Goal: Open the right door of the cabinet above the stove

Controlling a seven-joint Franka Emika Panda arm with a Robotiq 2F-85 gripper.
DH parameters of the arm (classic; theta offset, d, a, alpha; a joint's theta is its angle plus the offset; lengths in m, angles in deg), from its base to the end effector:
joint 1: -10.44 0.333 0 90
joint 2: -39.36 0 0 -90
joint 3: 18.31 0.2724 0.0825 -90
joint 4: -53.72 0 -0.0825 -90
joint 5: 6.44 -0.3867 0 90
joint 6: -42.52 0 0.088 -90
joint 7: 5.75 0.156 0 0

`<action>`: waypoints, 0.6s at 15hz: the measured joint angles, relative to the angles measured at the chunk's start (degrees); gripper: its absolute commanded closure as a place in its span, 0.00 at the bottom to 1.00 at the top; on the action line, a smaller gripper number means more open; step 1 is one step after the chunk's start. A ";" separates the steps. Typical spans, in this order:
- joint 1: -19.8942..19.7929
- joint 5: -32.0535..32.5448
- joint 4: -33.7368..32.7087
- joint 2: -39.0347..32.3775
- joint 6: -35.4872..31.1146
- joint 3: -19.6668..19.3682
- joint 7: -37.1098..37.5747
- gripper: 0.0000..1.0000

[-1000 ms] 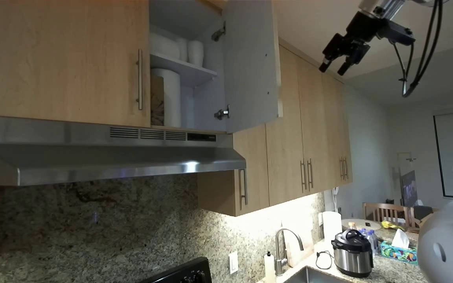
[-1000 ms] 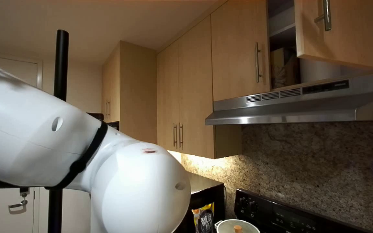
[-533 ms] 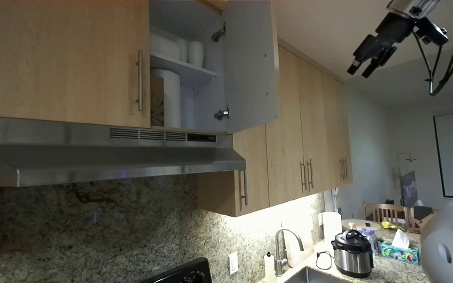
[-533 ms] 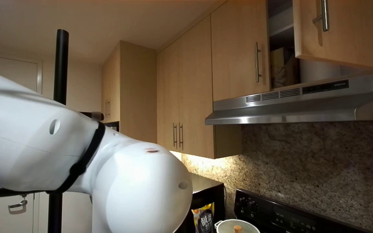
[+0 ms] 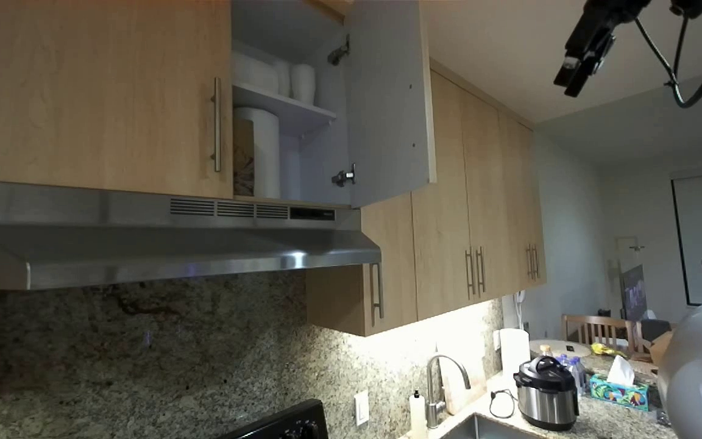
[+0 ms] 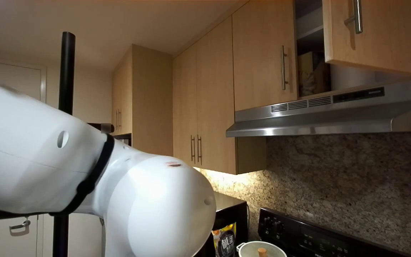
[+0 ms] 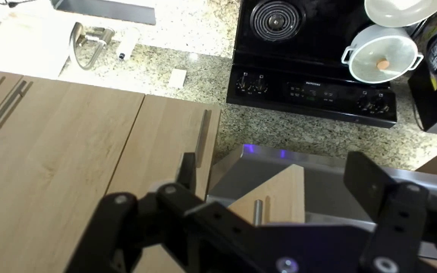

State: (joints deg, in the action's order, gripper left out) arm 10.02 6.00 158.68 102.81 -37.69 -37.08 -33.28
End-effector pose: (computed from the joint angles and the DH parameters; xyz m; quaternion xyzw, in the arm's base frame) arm 0.1326 -0.1940 0.7748 0.9488 0.0555 0.3059 0.0561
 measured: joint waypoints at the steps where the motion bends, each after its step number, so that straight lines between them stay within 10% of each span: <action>1: 0.85 -0.02 -0.01 -0.02 0.26 2.17 0.00 0.00; 9: 8.45 -0.67 4.40 -5.70 -11.34 17.31 5.63 0.00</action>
State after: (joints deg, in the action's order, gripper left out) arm 18.48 5.34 163.08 97.10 -49.03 -19.78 -27.65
